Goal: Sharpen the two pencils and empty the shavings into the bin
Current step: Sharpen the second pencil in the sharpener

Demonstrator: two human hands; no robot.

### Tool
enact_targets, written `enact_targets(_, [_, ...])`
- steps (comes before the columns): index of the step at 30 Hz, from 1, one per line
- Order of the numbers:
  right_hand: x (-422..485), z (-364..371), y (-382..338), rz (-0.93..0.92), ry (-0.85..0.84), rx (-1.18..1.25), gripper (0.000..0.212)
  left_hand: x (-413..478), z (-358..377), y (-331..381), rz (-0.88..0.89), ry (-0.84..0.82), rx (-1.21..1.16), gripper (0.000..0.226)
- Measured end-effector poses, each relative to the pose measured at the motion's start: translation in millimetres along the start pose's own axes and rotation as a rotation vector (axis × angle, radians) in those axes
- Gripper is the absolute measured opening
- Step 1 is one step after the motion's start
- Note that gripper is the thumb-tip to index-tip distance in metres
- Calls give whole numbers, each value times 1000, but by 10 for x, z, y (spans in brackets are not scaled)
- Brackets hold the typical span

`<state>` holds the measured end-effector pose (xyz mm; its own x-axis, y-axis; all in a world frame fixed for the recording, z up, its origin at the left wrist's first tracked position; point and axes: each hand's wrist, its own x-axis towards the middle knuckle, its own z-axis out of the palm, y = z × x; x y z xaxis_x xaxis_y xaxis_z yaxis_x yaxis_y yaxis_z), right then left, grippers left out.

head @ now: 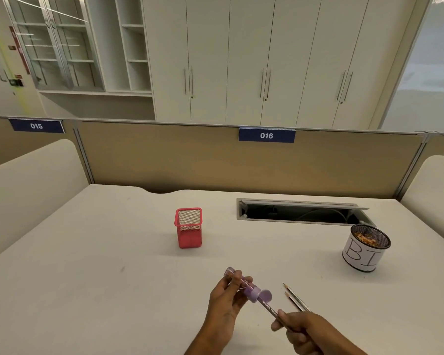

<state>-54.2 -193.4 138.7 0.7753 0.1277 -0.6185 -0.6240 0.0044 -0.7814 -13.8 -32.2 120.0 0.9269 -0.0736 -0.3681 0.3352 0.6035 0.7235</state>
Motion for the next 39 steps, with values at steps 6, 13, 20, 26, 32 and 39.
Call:
enact_targets(6, [48, -104, 59, -566, 295, -606, 19, 31, -43, 69, -30, -23, -83, 10])
enact_targets(13, [171, -242, 120, -1224, 751, -1375, 36, 16, -55, 2, -65, -55, -78, 11])
enact_targets(20, [14, -245, -93, 9, 24, -186, 29, -7, -45, 12, -87, -68, 9, 11])
enact_targets(26, [-35, -169, -122, -27, -42, -222, 16, 8, -62, 45, -80, -40, -10, 11])
enact_targets(32, [87, -239, -16, -797, 414, -977, 22, -4, -53, 75, -88, -39, -59, 10])
enact_targets(39, [119, -168, 11, -846, 530, -1315, 24, -2, -22, -6, -110, -63, -83, 12])
